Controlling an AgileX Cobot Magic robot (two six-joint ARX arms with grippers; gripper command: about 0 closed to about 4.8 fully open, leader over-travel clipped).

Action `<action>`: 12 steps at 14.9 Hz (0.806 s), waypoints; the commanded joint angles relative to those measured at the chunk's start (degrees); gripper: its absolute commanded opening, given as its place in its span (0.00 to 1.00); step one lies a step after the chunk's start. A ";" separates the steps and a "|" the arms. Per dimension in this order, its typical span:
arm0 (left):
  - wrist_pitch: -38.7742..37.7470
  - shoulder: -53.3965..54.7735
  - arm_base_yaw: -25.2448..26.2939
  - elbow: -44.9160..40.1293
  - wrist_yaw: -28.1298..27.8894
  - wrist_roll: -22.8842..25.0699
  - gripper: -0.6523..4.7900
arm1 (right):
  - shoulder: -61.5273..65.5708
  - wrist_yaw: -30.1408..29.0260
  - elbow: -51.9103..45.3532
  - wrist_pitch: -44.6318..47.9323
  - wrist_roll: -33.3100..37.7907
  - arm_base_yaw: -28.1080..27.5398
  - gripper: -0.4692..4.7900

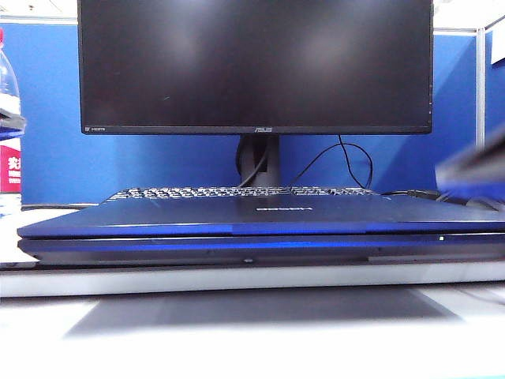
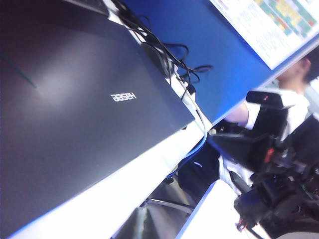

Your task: Open the lid of the black laptop.

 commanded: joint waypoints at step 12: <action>-1.16 2.51 0.07 0.00 3.48 -3.37 0.11 | 6.75 15.41 -0.17 -0.52 -6.82 -0.37 0.08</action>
